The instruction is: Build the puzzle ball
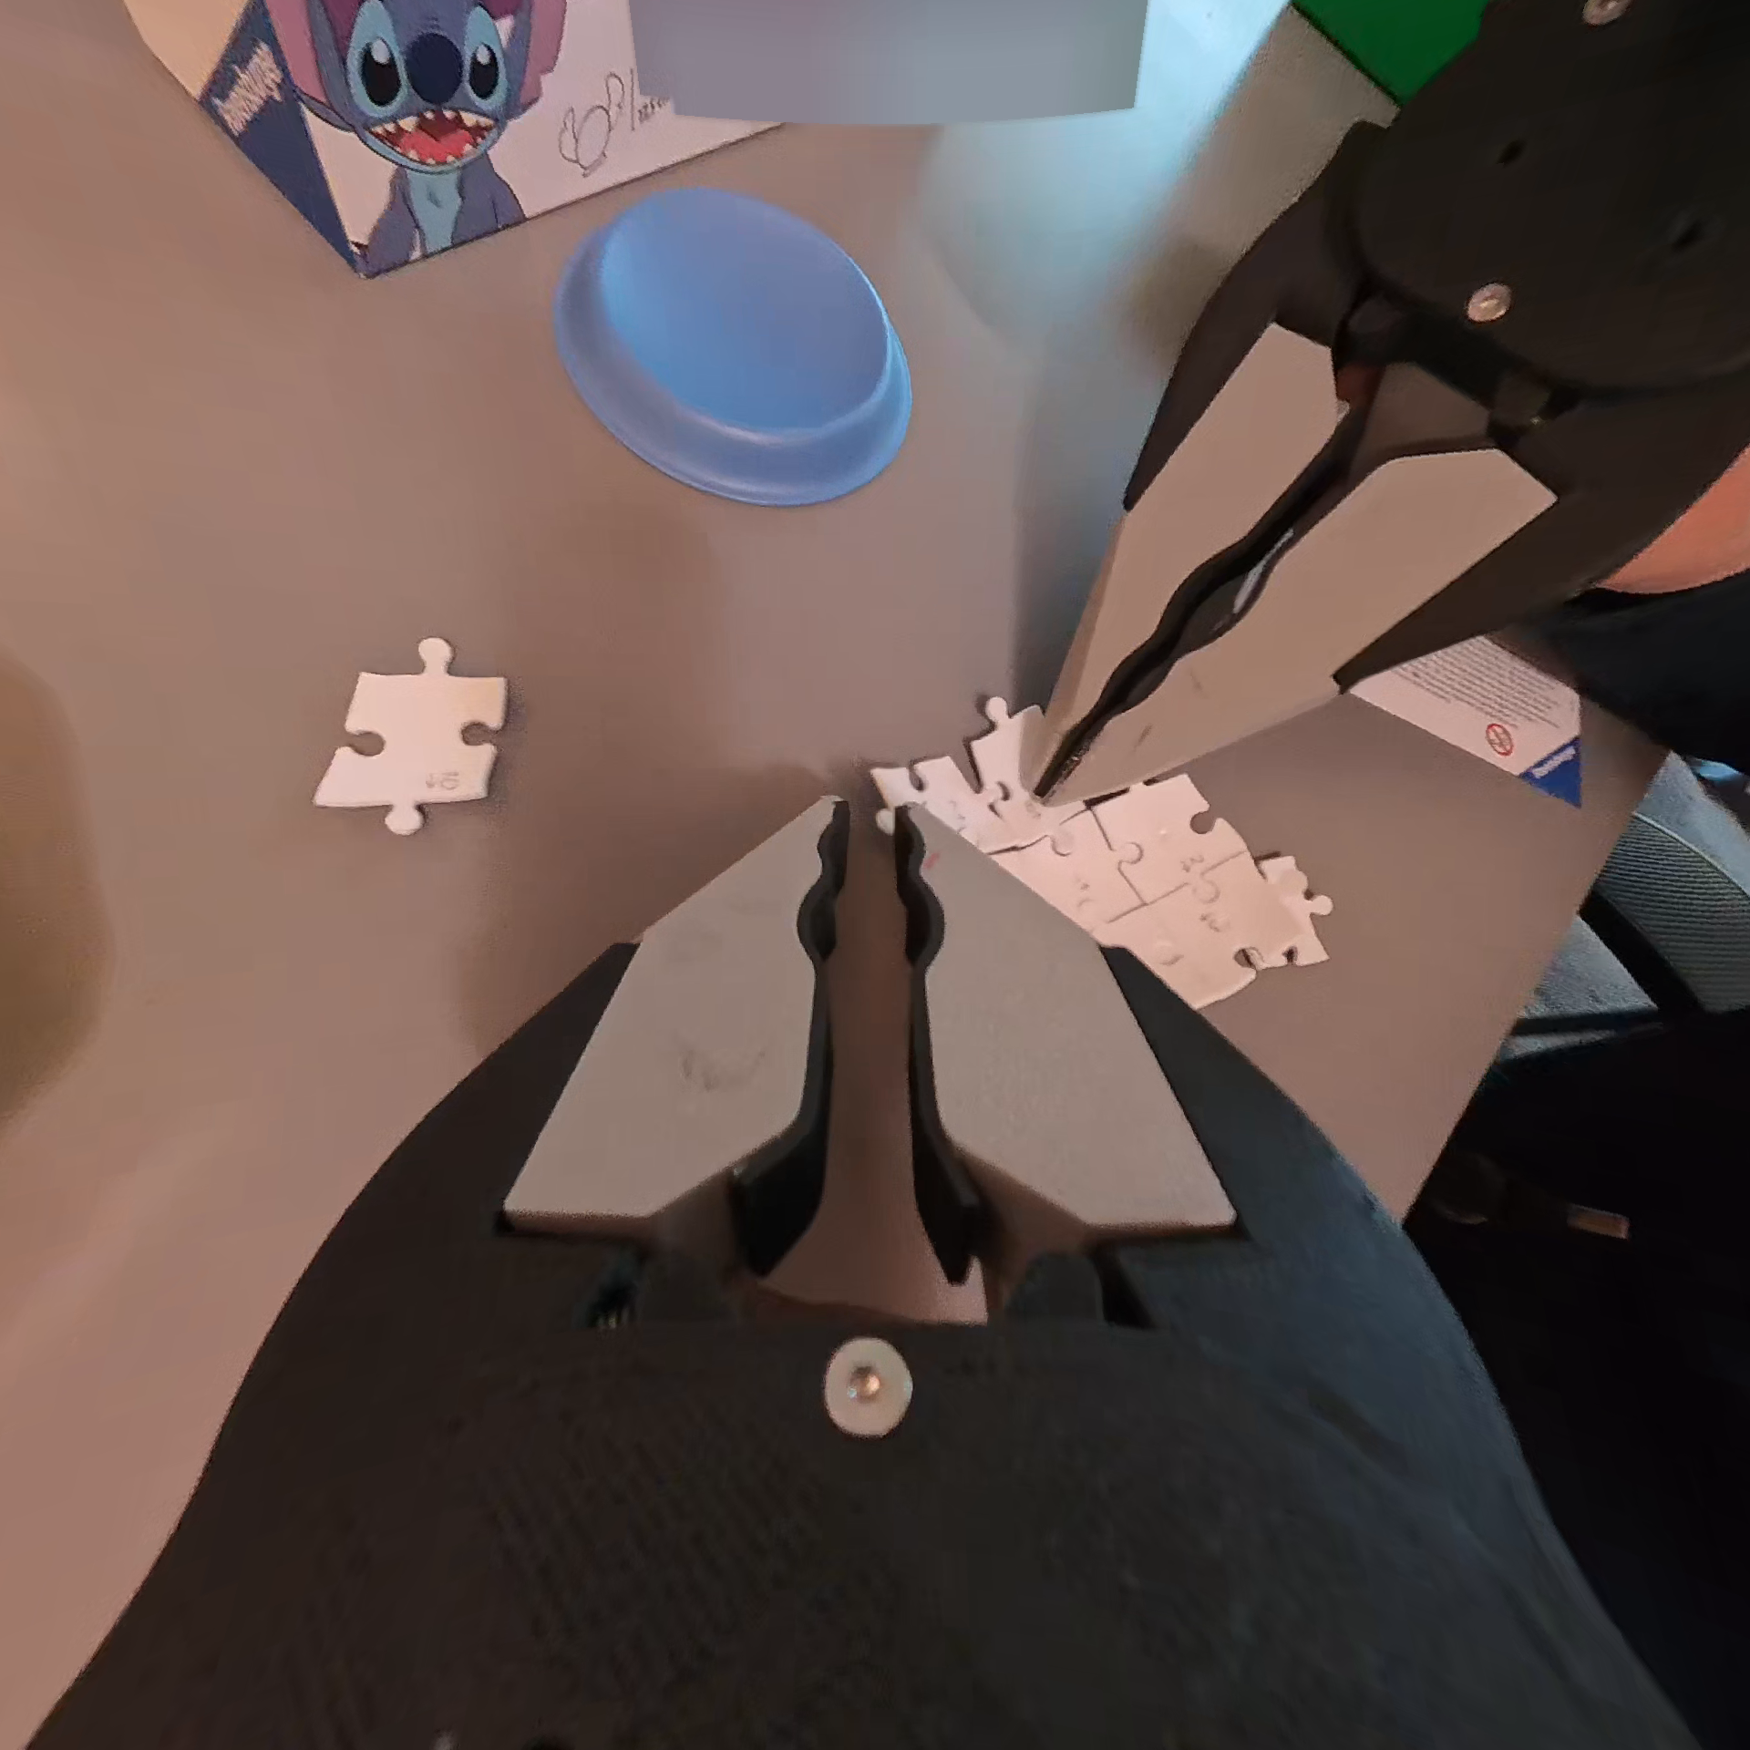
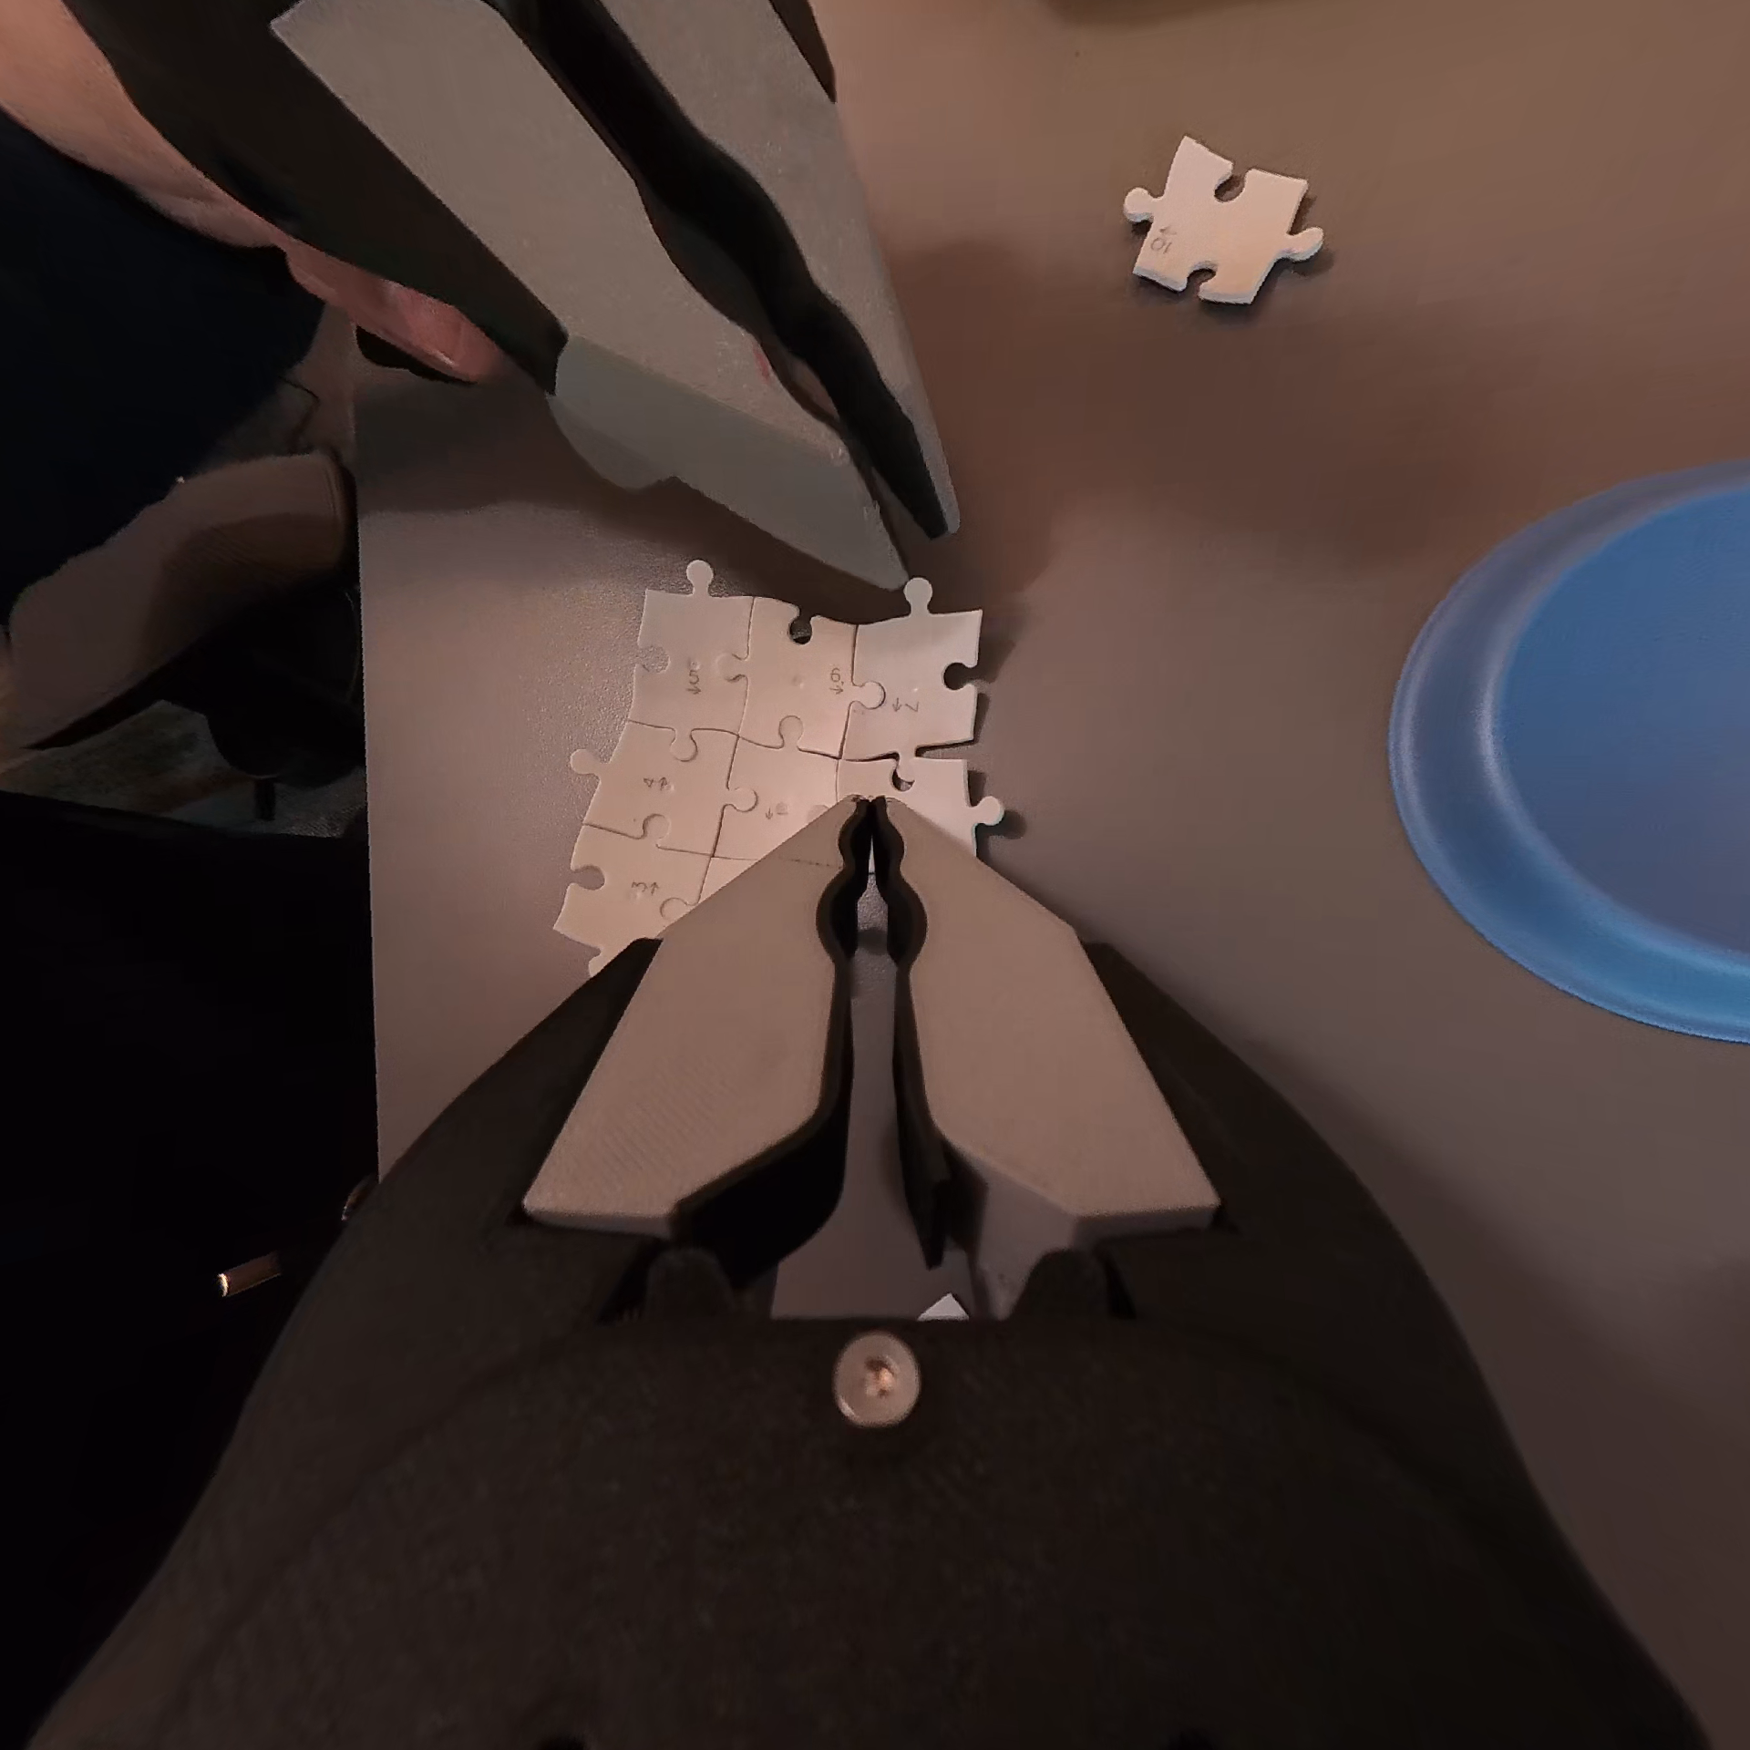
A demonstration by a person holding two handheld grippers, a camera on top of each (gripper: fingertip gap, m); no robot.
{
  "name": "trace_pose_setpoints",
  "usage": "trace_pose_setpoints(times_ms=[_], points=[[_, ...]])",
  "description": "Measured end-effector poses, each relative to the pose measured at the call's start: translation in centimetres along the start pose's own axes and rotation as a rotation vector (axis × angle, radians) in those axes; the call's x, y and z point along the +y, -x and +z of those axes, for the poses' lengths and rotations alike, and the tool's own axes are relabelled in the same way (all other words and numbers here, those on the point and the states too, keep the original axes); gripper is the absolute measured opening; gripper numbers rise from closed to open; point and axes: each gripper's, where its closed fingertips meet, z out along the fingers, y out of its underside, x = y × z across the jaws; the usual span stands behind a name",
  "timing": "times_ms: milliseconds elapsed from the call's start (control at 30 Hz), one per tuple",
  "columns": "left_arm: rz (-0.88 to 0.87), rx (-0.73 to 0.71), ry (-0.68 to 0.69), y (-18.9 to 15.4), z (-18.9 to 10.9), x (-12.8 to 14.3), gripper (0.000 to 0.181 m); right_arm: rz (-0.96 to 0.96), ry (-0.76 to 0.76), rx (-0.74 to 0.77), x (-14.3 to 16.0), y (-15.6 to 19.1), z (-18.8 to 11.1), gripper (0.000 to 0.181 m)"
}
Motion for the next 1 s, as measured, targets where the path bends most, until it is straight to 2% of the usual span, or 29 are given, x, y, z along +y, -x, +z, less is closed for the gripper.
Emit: trace_pose_setpoints(times_ms=[133, 400, 600, 867, 1000], points=[[-0.013, 0.095, 0.065, -1.1, 1.4, 0.6, 0.016, -0.012, 0.003, 0.004, 0.0, 0.0, 0.0, 0.0], [0.049, 0.134, 0.02, -1.7, 1.4, 0.1, 0.005, -0.031, 0.009, -0.01, 0.1, 0.3, 0.0, 0.0], [0.172, 0.068, 0.007, -2.3, 0.9, 0.4, 0.004, -0.085, 0.021, -0.014, 0.2, 1.0, 0.2, 0.0], [0.107, 0.073, -0.025, -2.3, 0.6, 1.0, 0.004, -0.162, 0.011, -0.032, 0.2, 1.6, 0.4, 0.0], [0.096, 0.085, -0.024, -2.4, 0.6, 1.1, 0.004, -0.118, 0.001, -0.076, 0.2, 1.7, 0.2, 0.0]])
